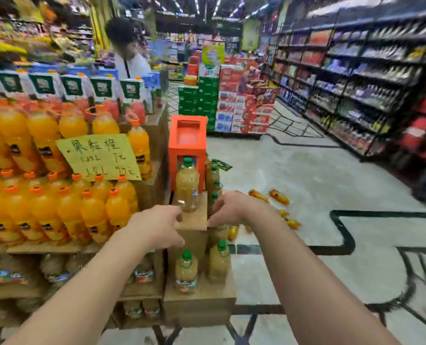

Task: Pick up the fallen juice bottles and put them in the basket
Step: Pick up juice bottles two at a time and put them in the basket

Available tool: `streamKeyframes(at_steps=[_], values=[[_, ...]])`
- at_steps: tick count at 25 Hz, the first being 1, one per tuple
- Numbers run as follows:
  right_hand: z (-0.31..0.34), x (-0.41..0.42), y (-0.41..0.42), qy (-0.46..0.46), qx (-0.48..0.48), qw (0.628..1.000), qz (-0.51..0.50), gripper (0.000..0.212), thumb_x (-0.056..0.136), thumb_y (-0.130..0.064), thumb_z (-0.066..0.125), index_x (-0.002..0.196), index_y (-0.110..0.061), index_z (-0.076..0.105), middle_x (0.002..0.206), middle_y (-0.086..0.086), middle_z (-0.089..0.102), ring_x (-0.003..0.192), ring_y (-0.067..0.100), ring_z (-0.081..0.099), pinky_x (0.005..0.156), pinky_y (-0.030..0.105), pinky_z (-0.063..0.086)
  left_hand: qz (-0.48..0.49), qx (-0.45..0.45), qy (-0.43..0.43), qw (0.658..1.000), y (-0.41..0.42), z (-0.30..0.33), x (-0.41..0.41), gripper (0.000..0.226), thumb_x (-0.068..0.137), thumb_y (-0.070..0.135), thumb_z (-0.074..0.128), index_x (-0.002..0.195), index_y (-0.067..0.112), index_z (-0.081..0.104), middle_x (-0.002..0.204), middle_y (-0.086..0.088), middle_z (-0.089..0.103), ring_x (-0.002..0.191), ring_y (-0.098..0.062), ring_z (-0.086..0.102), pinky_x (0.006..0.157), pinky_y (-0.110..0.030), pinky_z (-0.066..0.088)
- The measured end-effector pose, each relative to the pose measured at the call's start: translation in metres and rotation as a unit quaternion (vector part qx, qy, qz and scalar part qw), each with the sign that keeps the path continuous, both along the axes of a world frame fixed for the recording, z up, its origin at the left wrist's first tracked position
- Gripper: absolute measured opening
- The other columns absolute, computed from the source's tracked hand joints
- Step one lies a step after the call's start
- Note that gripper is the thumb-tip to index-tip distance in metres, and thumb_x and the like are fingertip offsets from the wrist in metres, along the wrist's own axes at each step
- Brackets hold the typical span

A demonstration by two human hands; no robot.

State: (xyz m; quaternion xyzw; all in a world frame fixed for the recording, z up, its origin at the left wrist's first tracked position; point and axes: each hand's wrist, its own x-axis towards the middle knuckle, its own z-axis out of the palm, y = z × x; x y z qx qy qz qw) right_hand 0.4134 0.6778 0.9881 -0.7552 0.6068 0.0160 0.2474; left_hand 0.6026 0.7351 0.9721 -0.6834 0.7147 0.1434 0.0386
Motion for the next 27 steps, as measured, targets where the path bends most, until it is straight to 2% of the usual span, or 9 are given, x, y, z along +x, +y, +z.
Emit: streamKeyframes(at_steps=[3, 5, 7, 9, 11, 13, 19, 23, 27], values=[[0.003, -0.097, -0.017, 0.012, 0.035, 0.999, -0.02, 0.053, 0.086, -0.049, 0.076, 0.128, -0.018, 0.067, 0.101, 0.001, 0.064, 0.093, 0.024, 0.063, 0.064, 0.03, 0.051, -0.026, 0.012, 0.014, 1.0, -0.034, 0.0, -0.09, 0.061, 0.079, 0.057, 0.076, 0.132, 0.036, 0.054, 0.124, 0.008, 0.06, 0.113, -0.019, 0.059, 0.09, -0.038, 0.054], [0.004, -0.154, -0.03, 0.012, 0.044, 0.999, -0.028, 0.057, 0.085, -0.049, 0.076, 0.132, -0.018, 0.065, 0.105, 0.001, 0.063, 0.096, 0.024, 0.063, 0.073, 0.032, 0.055, -0.037, 0.017, 0.016, 0.999, -0.054, -0.001, -0.144, 0.062, 0.078, 0.056, 0.076, 0.133, 0.036, 0.054, 0.124, 0.007, 0.061, 0.113, -0.021, 0.061, 0.093, -0.039, 0.054], [0.007, -0.205, -0.043, 0.018, 0.039, 0.998, -0.034, 0.059, 0.084, -0.05, 0.075, 0.134, -0.02, 0.064, 0.123, 0.002, 0.064, 0.105, 0.025, 0.063, 0.087, 0.037, 0.057, -0.038, 0.016, 0.019, 0.999, -0.074, -0.002, -0.197, 0.058, 0.079, 0.051, 0.076, 0.131, 0.035, 0.055, 0.122, 0.005, 0.061, 0.111, -0.022, 0.061, 0.092, -0.039, 0.054], [0.009, -0.252, -0.058, 0.015, 0.036, 0.998, -0.049, 0.056, 0.085, -0.048, 0.076, 0.133, -0.022, 0.065, 0.125, 0.0, 0.064, 0.103, 0.023, 0.061, 0.092, 0.038, 0.055, -0.045, 0.018, 0.026, 0.998, -0.095, -0.002, -0.251, 0.055, 0.079, 0.048, 0.076, 0.129, 0.035, 0.056, 0.121, 0.005, 0.061, 0.109, -0.021, 0.061, 0.086, -0.037, 0.054], [0.009, -0.294, -0.074, 0.0, 0.041, 0.997, -0.066, 0.055, 0.086, -0.045, 0.077, 0.134, -0.021, 0.064, 0.12, 0.001, 0.065, 0.099, 0.022, 0.059, 0.092, 0.037, 0.055, -0.057, 0.023, 0.028, 0.998, -0.116, -0.002, -0.299, 0.055, 0.077, 0.047, 0.076, 0.127, 0.035, 0.056, 0.118, 0.006, 0.062, 0.106, -0.021, 0.062, 0.086, -0.037, 0.054], [0.008, -0.33, -0.089, -0.01, 0.043, 0.996, -0.073, 0.056, 0.087, -0.043, 0.076, 0.136, -0.018, 0.063, 0.126, 0.003, 0.066, 0.099, 0.022, 0.057, 0.092, 0.036, 0.053, -0.066, 0.028, 0.02, 0.997, -0.135, -0.003, -0.338, 0.056, 0.077, 0.048, 0.076, 0.127, 0.035, 0.056, 0.113, 0.008, 0.062, 0.104, -0.019, 0.062, 0.088, -0.038, 0.056], [-0.007, -0.415, -0.141, -0.016, 0.051, 0.992, -0.113, 0.054, 0.085, -0.047, 0.075, 0.132, -0.022, 0.066, 0.132, -0.001, 0.063, 0.117, 0.023, 0.061, 0.099, 0.04, 0.052, -0.088, 0.066, 0.022, 0.994, -0.205, -0.018, -0.418, 0.051, 0.078, 0.049, 0.077, 0.123, 0.038, 0.056, 0.102, 0.013, 0.066, 0.089, -0.011, 0.069, 0.083, -0.032, 0.055], [-0.029, -0.465, -0.191, -0.034, 0.066, 0.982, -0.176, 0.052, 0.084, -0.044, 0.076, 0.128, -0.02, 0.066, 0.126, 0.002, 0.063, 0.111, 0.025, 0.062, 0.096, 0.04, 0.054, -0.133, 0.08, 0.011, 0.988, -0.274, -0.04, -0.47, 0.057, 0.075, 0.053, 0.078, 0.126, 0.039, 0.057, 0.113, 0.011, 0.062, 0.101, -0.017, 0.065, 0.088, -0.038, 0.056], [-0.052, -0.514, -0.272, -0.028, 0.08, 0.967, -0.241, 0.056, 0.08, -0.044, 0.079, 0.13, -0.022, 0.064, 0.126, 0.002, 0.063, 0.111, 0.027, 0.063, 0.096, 0.041, 0.054, -0.192, 0.093, -0.003, 0.977, -0.372, -0.066, -0.531, 0.059, 0.076, 0.054, 0.077, 0.129, 0.038, 0.055, 0.121, 0.01, 0.062, 0.109, -0.018, 0.062, 0.089, -0.038, 0.053]])
